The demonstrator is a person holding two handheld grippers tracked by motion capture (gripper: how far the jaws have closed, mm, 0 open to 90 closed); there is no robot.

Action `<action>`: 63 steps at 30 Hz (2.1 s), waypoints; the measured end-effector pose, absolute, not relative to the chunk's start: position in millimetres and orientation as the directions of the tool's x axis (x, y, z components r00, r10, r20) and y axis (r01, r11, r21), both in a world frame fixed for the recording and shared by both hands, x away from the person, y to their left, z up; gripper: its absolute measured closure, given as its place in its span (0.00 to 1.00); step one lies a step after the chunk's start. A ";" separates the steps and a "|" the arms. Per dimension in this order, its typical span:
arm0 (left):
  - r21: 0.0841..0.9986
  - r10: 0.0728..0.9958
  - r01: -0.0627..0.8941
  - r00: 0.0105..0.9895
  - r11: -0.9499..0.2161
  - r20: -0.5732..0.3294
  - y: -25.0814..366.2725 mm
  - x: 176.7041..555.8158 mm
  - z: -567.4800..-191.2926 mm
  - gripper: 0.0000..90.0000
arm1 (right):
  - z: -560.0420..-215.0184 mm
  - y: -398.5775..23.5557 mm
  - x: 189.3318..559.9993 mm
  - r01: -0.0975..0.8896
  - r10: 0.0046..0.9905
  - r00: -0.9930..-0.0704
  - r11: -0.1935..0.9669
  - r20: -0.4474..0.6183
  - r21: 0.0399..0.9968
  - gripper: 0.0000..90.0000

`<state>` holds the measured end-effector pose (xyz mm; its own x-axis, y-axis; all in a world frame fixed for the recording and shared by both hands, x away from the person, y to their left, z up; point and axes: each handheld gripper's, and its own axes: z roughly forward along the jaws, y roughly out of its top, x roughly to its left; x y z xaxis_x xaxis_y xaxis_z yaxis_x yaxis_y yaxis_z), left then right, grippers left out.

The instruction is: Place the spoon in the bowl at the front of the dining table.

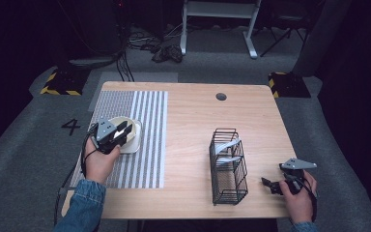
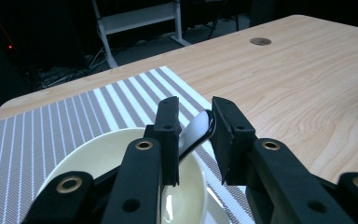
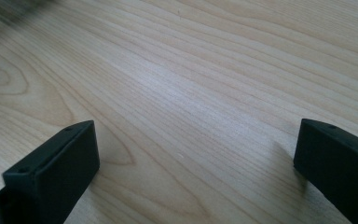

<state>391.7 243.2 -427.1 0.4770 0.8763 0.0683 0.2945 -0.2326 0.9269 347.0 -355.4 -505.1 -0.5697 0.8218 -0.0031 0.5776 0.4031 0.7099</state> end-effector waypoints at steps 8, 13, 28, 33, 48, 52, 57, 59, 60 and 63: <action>0.923 0.871 0.305 0.488 -0.234 0.060 232.7 389.1 -430.9 0.75 | -505.1 -355.4 347.0 0.578 0.822 -0.570 0.403 -0.003 0.710 0.00; 0.924 0.870 0.308 0.491 -0.226 0.049 225.9 387.3 -433.1 0.68 | -505.1 -355.4 347.0 0.578 0.822 -0.570 0.403 -0.003 0.710 0.00; 0.942 0.879 0.280 0.475 -0.186 0.033 220.2 374.3 -417.9 0.47 | -505.2 -355.4 347.0 0.577 0.822 -0.570 0.403 -0.003 0.710 0.00; 0.946 0.882 0.273 0.470 -0.177 0.030 222.4 367.8 -408.4 0.43 | -505.2 -355.4 347.0 0.577 0.822 -0.570 0.403 -0.003 0.710 0.00; 0.946 0.894 0.281 0.448 -0.162 0.020 243.6 328.5 -390.9 0.38 | -505.1 -355.3 346.9 0.577 0.822 -0.570 0.404 -0.004 0.710 0.00; 0.945 0.898 0.282 0.438 -0.168 0.029 250.6 317.4 -388.8 0.37 | -505.1 -355.3 346.9 0.577 0.822 -0.570 0.403 -0.004 0.710 0.00; 0.939 0.899 0.291 0.435 -0.186 0.043 258.3 303.6 -386.8 0.36 | -505.0 -355.3 346.8 0.576 0.821 -0.571 0.406 -0.006 0.710 0.00; 0.935 0.899 0.296 0.436 -0.194 0.048 261.5 298.2 -386.8 0.36 | -505.0 -355.3 346.7 0.576 0.821 -0.571 0.406 -0.006 0.710 0.00; 0.933 0.898 0.301 0.437 -0.197 0.049 263.7 295.1 -387.1 0.35 | -505.0 -355.3 346.8 0.576 0.821 -0.571 0.406 -0.006 0.710 0.00; 0.928 0.898 0.311 0.436 -0.204 0.052 269.4 288.6 -387.8 0.35 | -505.0 -355.3 346.7 0.576 0.821 -0.571 0.406 -0.006 0.710 0.00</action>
